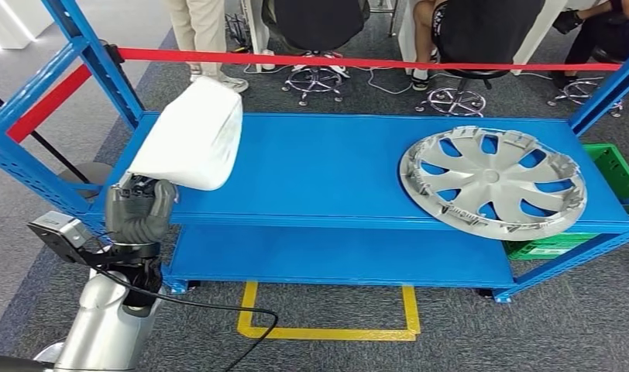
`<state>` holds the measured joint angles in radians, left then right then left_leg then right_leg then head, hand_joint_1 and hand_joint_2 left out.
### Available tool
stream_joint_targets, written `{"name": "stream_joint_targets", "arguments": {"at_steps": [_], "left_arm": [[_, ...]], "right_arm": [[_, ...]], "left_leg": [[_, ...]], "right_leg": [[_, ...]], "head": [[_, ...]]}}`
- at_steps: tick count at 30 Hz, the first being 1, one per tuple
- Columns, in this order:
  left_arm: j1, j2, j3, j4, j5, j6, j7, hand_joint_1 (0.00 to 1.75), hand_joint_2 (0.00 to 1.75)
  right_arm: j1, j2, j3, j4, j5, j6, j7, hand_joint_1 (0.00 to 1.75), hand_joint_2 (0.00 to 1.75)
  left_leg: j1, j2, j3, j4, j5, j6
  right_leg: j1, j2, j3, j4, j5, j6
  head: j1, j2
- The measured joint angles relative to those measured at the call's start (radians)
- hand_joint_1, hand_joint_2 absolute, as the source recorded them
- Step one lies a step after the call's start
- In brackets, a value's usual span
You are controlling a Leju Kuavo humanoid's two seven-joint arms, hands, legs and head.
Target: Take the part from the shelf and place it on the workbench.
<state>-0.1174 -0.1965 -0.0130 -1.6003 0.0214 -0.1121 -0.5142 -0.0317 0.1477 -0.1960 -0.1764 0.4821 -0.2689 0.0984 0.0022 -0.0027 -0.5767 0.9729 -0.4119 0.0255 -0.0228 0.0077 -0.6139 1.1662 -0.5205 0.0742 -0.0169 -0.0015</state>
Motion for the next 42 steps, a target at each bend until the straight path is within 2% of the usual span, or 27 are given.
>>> {"name": "stream_joint_targets", "arguments": {"at_steps": [2,3,6,7,9,11,12,13,14,17,19,21,22,24,26,27,28,29,30,31,33,35,37,38,39,41,42], "left_arm": [[0.001,0.000,0.000,0.000,0.000,0.001,0.000,1.75,1.75],[0.001,0.000,0.001,0.000,-0.001,0.001,-0.001,1.75,1.75],[0.001,0.001,0.001,-0.001,-0.002,0.002,-0.003,1.75,1.75],[0.001,0.001,0.001,-0.001,-0.002,0.002,-0.003,1.75,1.75],[0.002,0.002,0.001,-0.001,-0.008,0.002,-0.003,1.75,1.75],[0.003,0.004,0.001,-0.001,-0.017,0.003,-0.003,1.75,1.75],[0.005,0.005,0.001,-0.001,-0.020,0.003,-0.003,1.75,1.75],[0.006,0.006,0.001,-0.001,-0.025,0.004,-0.003,1.75,1.75],[0.007,0.007,0.001,-0.001,-0.030,0.006,-0.004,1.75,1.75],[0.005,0.007,-0.002,-0.001,-0.050,0.017,-0.006,1.75,1.75],[0.004,0.007,-0.006,-0.001,-0.062,0.022,-0.008,1.75,1.75],[0.004,0.006,-0.011,-0.001,-0.071,0.025,-0.010,1.75,1.75],[0.004,0.006,-0.013,-0.001,-0.074,0.026,-0.010,1.75,1.75],[0.003,0.004,-0.017,-0.001,-0.078,0.026,-0.010,1.75,1.75],[0.003,0.002,-0.020,-0.001,-0.081,0.027,-0.011,1.75,1.75],[0.004,0.001,-0.021,-0.001,-0.082,0.027,-0.011,1.75,1.75],[0.004,0.001,-0.022,-0.001,-0.083,0.027,-0.011,1.75,1.75],[0.005,0.001,-0.023,-0.001,-0.084,0.027,-0.011,1.75,1.75],[0.005,0.001,-0.024,-0.001,-0.084,0.027,-0.011,1.75,1.75],[0.005,0.001,-0.025,-0.001,-0.084,0.027,-0.011,1.75,1.75],[0.005,0.000,-0.027,-0.001,-0.084,0.026,-0.010,1.75,1.75],[0.004,0.000,-0.030,-0.001,-0.083,0.025,-0.010,1.75,1.75],[0.004,-0.001,-0.033,-0.001,-0.082,0.025,-0.009,1.75,1.75],[0.004,-0.001,-0.034,-0.001,-0.081,0.025,-0.009,1.75,1.75],[0.003,-0.001,-0.034,-0.001,-0.081,0.025,-0.009,1.75,1.75],[0.003,-0.001,-0.034,-0.001,-0.081,0.024,-0.009,1.75,1.75],[0.002,-0.001,-0.035,0.000,-0.080,0.024,-0.009,1.75,1.75]], "right_arm": [[-0.002,0.001,-0.002,0.000,0.000,0.000,0.000,0.00,0.00],[-0.003,0.002,-0.002,0.000,0.000,0.000,0.000,0.00,0.00],[-0.003,0.003,-0.003,0.000,0.000,0.000,0.000,0.00,0.00],[-0.003,0.003,-0.004,0.000,0.000,0.000,0.000,0.00,0.00],[-0.003,0.003,-0.007,0.000,-0.001,-0.001,0.000,0.00,0.00],[-0.003,0.003,-0.009,0.000,-0.002,-0.002,0.000,0.00,0.00],[-0.003,0.003,-0.010,0.000,-0.002,-0.002,0.000,0.00,0.00],[-0.002,0.003,-0.010,0.000,-0.003,-0.002,0.000,0.00,0.00],[-0.002,0.003,-0.011,0.000,-0.003,-0.003,0.000,0.00,0.00],[-0.003,0.004,-0.012,0.000,-0.003,-0.002,0.000,0.00,0.00],[-0.003,0.004,-0.014,0.000,-0.003,-0.001,0.002,0.00,0.00],[-0.002,0.004,-0.016,0.000,-0.004,0.001,0.006,0.00,0.00],[-0.002,0.004,-0.017,0.000,-0.004,0.002,0.009,0.00,0.00],[-0.001,0.004,-0.019,0.001,-0.005,0.004,0.014,0.00,0.00],[-0.001,0.004,-0.022,0.001,-0.006,0.004,0.016,0.00,0.00],[-0.001,0.004,-0.024,0.001,-0.006,0.004,0.017,0.00,0.00],[-0.002,0.004,-0.025,0.001,-0.006,0.004,0.017,0.00,0.00],[-0.002,0.004,-0.026,0.001,-0.006,0.004,0.017,0.00,0.00],[-0.002,0.004,-0.027,0.001,-0.006,0.005,0.017,0.00,0.00],[-0.003,0.004,-0.027,0.001,-0.006,0.008,0.017,0.00,0.00],[-0.007,0.005,-0.028,0.001,-0.009,0.017,0.017,0.00,0.00],[-0.008,0.006,-0.030,0.001,-0.011,0.027,0.020,0.00,0.00],[-0.008,0.008,-0.032,0.001,-0.011,0.033,0.023,0.00,0.00],[-0.009,0.009,-0.033,0.001,-0.011,0.034,0.025,0.00,0.00],[-0.010,0.010,-0.033,0.001,-0.010,0.036,0.026,0.00,0.00],[-0.011,0.011,-0.033,0.001,-0.009,0.047,0.029,0.00,0.00],[-0.011,0.011,-0.033,0.001,-0.010,0.059,0.030,0.00,0.00]], "left_leg": [[-0.002,-0.001,-0.003,0.007,-0.001,-0.012],[-0.003,-0.001,-0.005,0.010,-0.001,-0.018],[-0.003,-0.002,-0.009,0.015,0.003,-0.036],[-0.001,-0.001,-0.015,0.024,-0.008,-0.043],[0.001,-0.001,-0.048,0.103,-0.075,-0.054],[0.002,0.000,-0.100,0.242,-0.157,-0.061],[0.003,0.000,-0.114,0.293,-0.177,-0.063],[0.004,0.000,-0.112,0.310,-0.178,-0.063],[0.005,0.000,-0.091,0.287,-0.160,-0.063],[0.010,-0.003,0.040,0.082,-0.089,-0.063],[0.008,-0.007,0.076,0.012,-0.080,-0.057],[0.006,-0.009,0.066,0.011,-0.073,-0.041],[0.005,-0.008,0.060,0.012,-0.067,-0.031],[0.005,-0.005,0.043,0.011,-0.052,-0.012],[0.001,-0.003,0.022,0.012,-0.035,-0.002],[-0.002,-0.003,0.012,0.013,-0.026,0.000],[-0.006,-0.002,0.001,0.013,-0.018,0.002],[-0.009,-0.001,-0.009,0.013,-0.010,0.002],[-0.013,-0.001,-0.018,0.013,-0.002,0.003],[-0.016,-0.001,-0.026,0.014,0.005,0.002],[-0.020,0.000,-0.037,0.014,0.020,-0.003],[-0.018,0.002,-0.041,0.012,0.034,-0.014],[-0.017,0.002,-0.046,0.011,0.040,-0.026],[-0.017,0.001,-0.053,0.022,0.022,-0.032],[-0.016,0.001,-0.066,0.051,-0.013,-0.039],[-0.010,0.001,-0.102,0.167,-0.116,-0.051],[-0.006,0.001,-0.116,0.232,-0.151,-0.057]], "right_leg": [[0.001,-0.001,0.059,-0.119,0.049,-0.005],[0.002,0.001,0.073,-0.147,0.055,-0.011],[0.004,0.005,0.065,-0.150,0.057,-0.033],[0.003,0.005,0.060,-0.150,0.062,-0.042],[0.001,0.002,0.048,-0.152,0.073,-0.056],[0.001,0.001,0.031,-0.152,0.085,-0.061],[0.001,0.000,0.023,-0.152,0.091,-0.060],[0.001,0.000,0.015,-0.151,0.097,-0.059],[0.000,0.000,0.009,-0.151,0.102,-0.056],[-0.002,0.003,-0.004,-0.150,0.116,-0.040],[0.000,0.004,-0.010,-0.149,0.128,-0.026],[-0.001,0.004,-0.015,-0.152,0.139,-0.012],[-0.003,0.002,-0.020,-0.147,0.133,-0.007],[-0.004,0.000,-0.047,-0.083,0.072,-0.001],[0.000,-0.001,-0.091,0.051,-0.020,0.000],[0.002,-0.001,-0.105,0.111,-0.047,-0.001],[0.005,-0.001,-0.104,0.140,-0.051,-0.004],[0.008,-0.001,-0.084,0.132,-0.037,-0.009],[0.012,-0.001,-0.046,0.087,-0.011,-0.017],[0.017,-0.001,0.006,0.014,0.011,-0.028],[0.025,-0.002,0.095,-0.121,0.022,-0.044],[0.031,-0.001,0.117,-0.170,0.019,-0.050],[0.030,-0.002,0.104,-0.175,0.037,-0.058],[0.027,-0.003,0.097,-0.179,0.049,-0.064],[0.023,-0.005,0.087,-0.183,0.063,-0.068],[0.019,-0.006,0.060,-0.184,0.088,-0.072],[0.018,-0.006,0.044,-0.184,0.100,-0.070]], "head": [[0.001,0.000],[0.001,0.000],[0.001,0.000],[0.000,0.000],[-0.003,0.000],[-0.006,0.000],[-0.006,0.000],[-0.006,0.000],[-0.006,0.000],[-0.007,0.000],[-0.008,0.000],[-0.008,0.000],[-0.007,0.000],[-0.004,0.000],[-0.001,0.000],[0.000,0.000],[0.000,0.000],[0.000,0.000],[0.000,0.000],[0.000,0.000],[-0.001,0.000],[0.000,0.000],[0.003,0.000],[0.003,0.000],[0.002,0.000],[0.000,0.000],[-0.001,0.000]]}}
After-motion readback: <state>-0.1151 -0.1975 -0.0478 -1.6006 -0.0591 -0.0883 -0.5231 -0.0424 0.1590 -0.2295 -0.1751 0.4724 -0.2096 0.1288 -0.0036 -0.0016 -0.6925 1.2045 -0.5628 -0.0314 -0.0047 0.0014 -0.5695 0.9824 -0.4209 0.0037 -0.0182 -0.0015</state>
